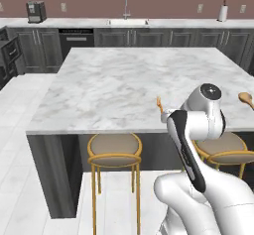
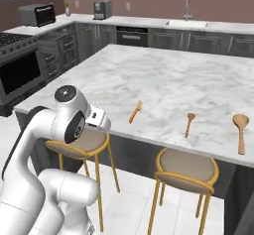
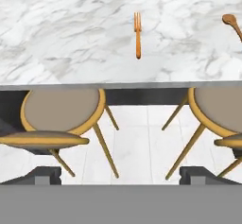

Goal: Pick up the metallic utensils from the counter and place them in the open drawer. Make sure not to pick up any wooden utensils.

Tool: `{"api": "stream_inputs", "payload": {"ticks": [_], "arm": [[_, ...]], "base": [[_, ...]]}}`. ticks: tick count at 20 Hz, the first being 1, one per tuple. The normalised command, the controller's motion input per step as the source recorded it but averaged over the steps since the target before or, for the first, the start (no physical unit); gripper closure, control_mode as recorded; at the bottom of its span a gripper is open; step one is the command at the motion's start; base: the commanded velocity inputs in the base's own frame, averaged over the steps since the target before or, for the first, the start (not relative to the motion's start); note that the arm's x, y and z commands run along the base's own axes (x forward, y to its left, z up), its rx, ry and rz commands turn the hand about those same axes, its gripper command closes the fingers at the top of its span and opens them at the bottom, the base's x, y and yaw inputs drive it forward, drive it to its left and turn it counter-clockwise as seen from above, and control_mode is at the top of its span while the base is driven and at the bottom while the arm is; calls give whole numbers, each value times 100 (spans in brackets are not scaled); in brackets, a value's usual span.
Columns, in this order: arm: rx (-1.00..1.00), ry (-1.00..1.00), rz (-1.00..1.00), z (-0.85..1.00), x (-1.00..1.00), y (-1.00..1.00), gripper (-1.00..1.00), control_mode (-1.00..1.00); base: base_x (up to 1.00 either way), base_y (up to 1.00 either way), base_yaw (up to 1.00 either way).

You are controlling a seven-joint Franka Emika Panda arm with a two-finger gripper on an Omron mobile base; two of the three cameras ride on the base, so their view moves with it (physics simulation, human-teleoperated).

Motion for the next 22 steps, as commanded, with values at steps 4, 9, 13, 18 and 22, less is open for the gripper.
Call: {"api": "stream_inputs", "payload": {"ticks": [4, 9, 13, 18, 22], "arm": [[0, 0, 0, 0, 0, 0, -100, 100], [0, 0, 0, 0, 0, 0, -100, 100], [0, 0, 0, 0, 0, 0, -100, 100], [0, 0, 0, 0, 0, 0, -100, 100], [0, 0, 0, 0, 0, 0, -100, 100]], "base": [[25, -41, -21], [51, 23, -1], [99, 9, 0], [76, 0, 0], [0, 0, 0]]}}
